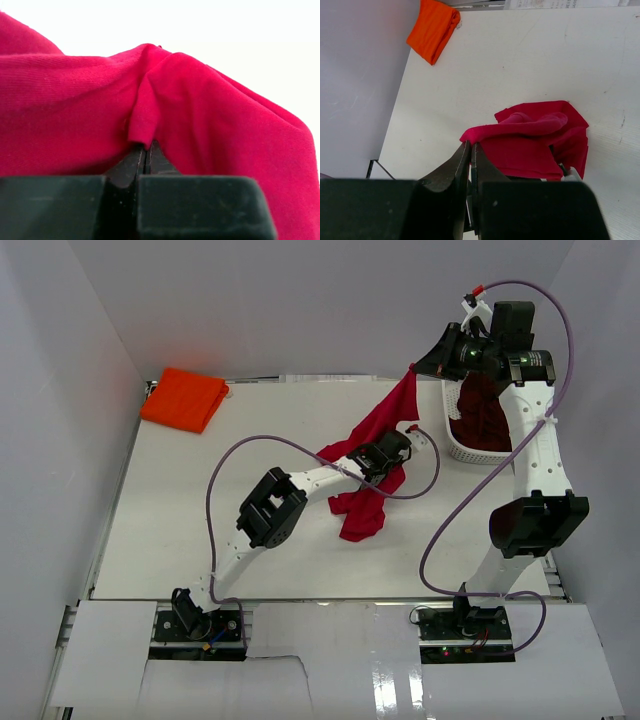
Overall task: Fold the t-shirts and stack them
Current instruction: Flatten out the tshirt
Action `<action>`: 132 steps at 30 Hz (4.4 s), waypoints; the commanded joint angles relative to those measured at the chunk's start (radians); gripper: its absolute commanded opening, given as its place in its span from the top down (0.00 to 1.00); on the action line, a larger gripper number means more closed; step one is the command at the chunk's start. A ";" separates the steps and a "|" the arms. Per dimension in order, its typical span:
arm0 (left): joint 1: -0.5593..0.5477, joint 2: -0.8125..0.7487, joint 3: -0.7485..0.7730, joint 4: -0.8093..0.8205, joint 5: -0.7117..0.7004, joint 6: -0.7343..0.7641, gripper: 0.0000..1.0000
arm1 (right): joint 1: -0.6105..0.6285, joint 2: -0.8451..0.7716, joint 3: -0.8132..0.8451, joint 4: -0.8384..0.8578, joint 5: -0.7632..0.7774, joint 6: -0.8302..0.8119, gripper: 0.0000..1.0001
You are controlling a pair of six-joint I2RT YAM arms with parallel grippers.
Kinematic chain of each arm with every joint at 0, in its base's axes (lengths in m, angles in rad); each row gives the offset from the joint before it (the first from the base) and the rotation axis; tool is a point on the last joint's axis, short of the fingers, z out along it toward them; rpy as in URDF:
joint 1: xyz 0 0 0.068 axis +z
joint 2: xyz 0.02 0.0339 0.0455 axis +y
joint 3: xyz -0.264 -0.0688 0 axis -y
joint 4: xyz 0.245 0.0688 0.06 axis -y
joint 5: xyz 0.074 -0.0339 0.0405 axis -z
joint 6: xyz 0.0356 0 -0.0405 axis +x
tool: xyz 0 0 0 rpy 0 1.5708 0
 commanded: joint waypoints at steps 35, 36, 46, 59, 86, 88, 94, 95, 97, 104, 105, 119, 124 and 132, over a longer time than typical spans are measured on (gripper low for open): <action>-0.126 -0.519 -0.243 -0.321 0.201 -0.369 1.00 | -0.001 0.033 0.066 0.043 0.048 -0.011 0.92; -0.126 -0.536 -0.256 -0.326 0.204 -0.383 1.00 | -0.003 0.033 0.066 0.041 0.051 -0.011 0.92; -0.126 -0.896 -0.429 -0.425 0.195 -0.498 1.00 | -0.020 0.012 0.020 0.074 0.168 -0.005 0.92; -0.126 -1.292 -0.504 -0.661 0.113 -0.655 1.00 | -0.029 -0.143 -0.205 0.086 0.352 -0.018 0.92; -0.124 -1.746 -0.566 -0.890 0.020 -0.920 1.00 | -0.028 -1.030 -0.543 -0.281 0.528 -0.112 0.92; -0.115 -1.782 -0.572 -0.890 0.012 -0.922 1.00 | -0.028 -1.099 -0.563 -0.264 0.538 -0.106 0.92; -0.084 -1.865 -0.619 -0.832 -0.061 -0.902 1.00 | -0.029 -1.222 -0.638 -0.157 0.604 -0.104 0.92; -0.084 -1.863 -0.622 -0.833 -0.081 -0.900 1.00 | -0.029 -1.220 -0.650 -0.146 0.602 -0.103 0.92; -0.084 -1.857 -0.632 -0.830 -0.132 -0.897 1.00 | -0.028 -1.205 -0.675 -0.120 0.602 -0.104 0.92; -0.089 -1.782 -0.627 -0.781 -0.316 -0.826 1.00 | -0.029 -1.065 -0.730 -0.021 0.569 -0.089 0.92; -0.092 -1.770 -0.635 -0.771 -0.327 -0.822 1.00 | -0.029 -1.003 -0.736 -0.020 0.546 -0.083 0.92; 0.204 -1.641 -1.081 -0.409 0.080 -0.817 1.00 | -0.028 -0.807 -0.838 0.080 0.472 -0.070 0.92; 0.483 -1.566 -1.113 -0.307 0.434 -0.706 1.00 | -0.026 -0.781 -0.842 0.098 0.475 -0.077 0.92; 0.764 -1.256 -1.038 -0.194 0.741 -0.664 1.00 | -0.026 -0.642 -0.867 0.149 0.436 -0.074 0.92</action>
